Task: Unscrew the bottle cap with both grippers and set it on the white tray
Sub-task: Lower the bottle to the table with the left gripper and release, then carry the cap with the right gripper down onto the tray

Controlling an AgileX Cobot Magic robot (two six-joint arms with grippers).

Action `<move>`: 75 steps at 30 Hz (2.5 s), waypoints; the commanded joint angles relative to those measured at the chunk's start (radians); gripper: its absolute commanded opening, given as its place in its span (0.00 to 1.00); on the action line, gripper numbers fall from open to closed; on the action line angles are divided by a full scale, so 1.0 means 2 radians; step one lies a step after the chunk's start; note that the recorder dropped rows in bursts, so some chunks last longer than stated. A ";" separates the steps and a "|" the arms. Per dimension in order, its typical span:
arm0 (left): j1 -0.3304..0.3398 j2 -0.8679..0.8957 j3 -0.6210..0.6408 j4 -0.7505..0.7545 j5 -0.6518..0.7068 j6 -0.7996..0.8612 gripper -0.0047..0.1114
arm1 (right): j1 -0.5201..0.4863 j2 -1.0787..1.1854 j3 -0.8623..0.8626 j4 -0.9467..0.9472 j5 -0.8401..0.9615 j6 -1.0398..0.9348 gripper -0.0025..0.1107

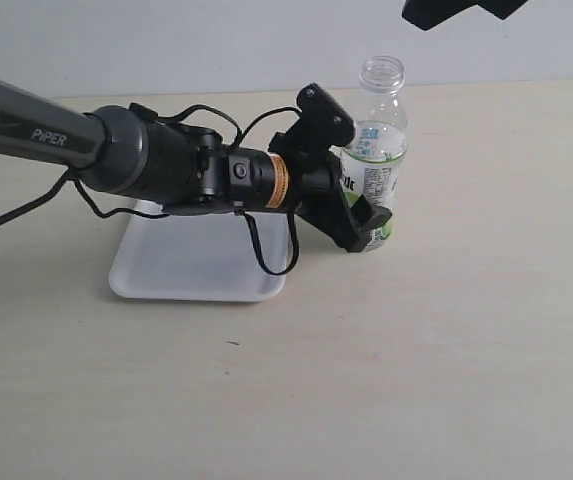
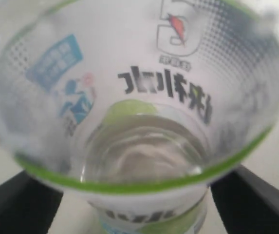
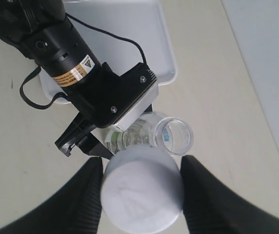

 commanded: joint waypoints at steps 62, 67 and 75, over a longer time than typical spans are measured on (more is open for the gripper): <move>0.337 -0.308 0.382 -0.122 -0.158 -0.028 0.04 | 0.164 0.223 0.000 0.014 -0.237 0.228 0.02; 0.337 -0.308 0.382 -0.122 -0.160 -0.027 0.04 | 0.164 0.268 0.000 0.007 -0.274 0.250 0.02; 0.337 -0.308 0.382 -0.122 -0.161 -0.023 0.04 | 0.164 0.332 0.000 0.010 -0.315 0.261 0.02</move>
